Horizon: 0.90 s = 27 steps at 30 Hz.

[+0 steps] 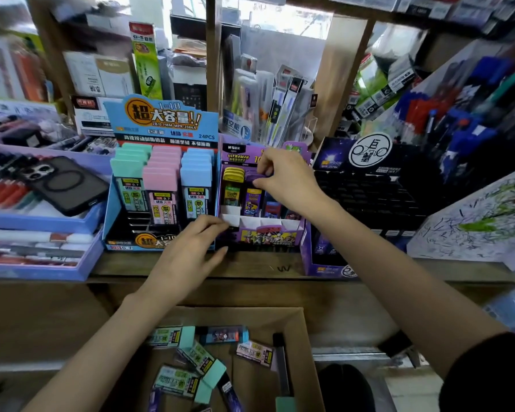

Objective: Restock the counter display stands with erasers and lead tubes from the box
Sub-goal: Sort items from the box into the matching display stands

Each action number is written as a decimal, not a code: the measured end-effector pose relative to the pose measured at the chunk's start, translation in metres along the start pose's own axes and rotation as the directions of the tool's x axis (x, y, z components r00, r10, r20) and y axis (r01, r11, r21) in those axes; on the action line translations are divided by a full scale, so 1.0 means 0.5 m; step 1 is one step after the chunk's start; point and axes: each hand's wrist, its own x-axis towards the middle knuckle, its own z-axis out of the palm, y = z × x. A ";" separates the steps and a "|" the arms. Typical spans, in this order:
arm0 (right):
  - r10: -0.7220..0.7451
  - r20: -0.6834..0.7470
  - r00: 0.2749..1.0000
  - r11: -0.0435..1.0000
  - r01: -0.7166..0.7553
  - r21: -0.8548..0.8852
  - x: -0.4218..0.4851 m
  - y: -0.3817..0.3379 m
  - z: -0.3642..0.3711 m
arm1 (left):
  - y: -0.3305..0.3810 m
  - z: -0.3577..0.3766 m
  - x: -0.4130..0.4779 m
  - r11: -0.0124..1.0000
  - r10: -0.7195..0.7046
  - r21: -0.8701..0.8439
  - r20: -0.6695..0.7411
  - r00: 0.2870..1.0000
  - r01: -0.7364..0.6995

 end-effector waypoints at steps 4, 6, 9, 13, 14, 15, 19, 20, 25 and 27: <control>0.050 0.078 0.996 0.997 -0.045 -0.058 0.009 -0.011 -0.005 | 0.009 -0.008 -0.006 1.000 0.009 0.013 -0.018 1.000 -0.008; 0.048 0.128 0.991 0.999 -0.044 -0.032 0.009 -0.015 -0.015 | 0.017 -0.016 -0.017 1.000 0.013 0.006 -0.069 0.998 -0.013; -0.018 0.121 0.992 0.994 0.005 0.109 -0.013 -0.017 -0.039 | 0.025 -0.029 -0.051 0.999 0.012 -0.029 -0.124 0.992 -0.016; -0.204 0.028 0.979 0.964 0.195 0.182 -0.117 -0.021 -0.042 | 0.014 -0.022 -0.131 0.994 -0.017 -0.107 -0.076 0.997 0.009; -0.238 0.053 0.970 0.956 0.224 0.191 -0.151 -0.018 -0.030 | 0.007 -0.011 -0.155 0.992 -0.041 -0.124 -0.045 0.998 0.035; -0.259 0.098 0.961 0.952 0.237 0.194 -0.185 -0.012 -0.013 | -0.001 0.003 -0.178 0.986 -0.082 -0.144 -0.008 0.997 0.080; -0.183 0.319 0.930 0.971 0.120 0.208 -0.310 0.034 0.106 | -0.044 0.085 -0.275 0.942 -0.265 -0.162 0.179 0.947 0.294; -0.129 0.376 0.918 0.977 0.054 0.205 -0.338 0.050 0.145 | -0.056 0.110 -0.299 0.926 -0.302 -0.154 0.244 0.922 0.344; 0.153 0.648 0.746 0.938 -0.316 0.142 -0.464 0.119 0.353 | -0.107 0.208 -0.397 0.853 -0.434 -0.034 0.507 0.745 0.520; 0.244 0.697 0.675 0.894 -0.435 0.108 -0.499 0.125 0.420 | -0.124 0.226 -0.423 0.825 -0.467 -0.007 0.555 0.688 0.566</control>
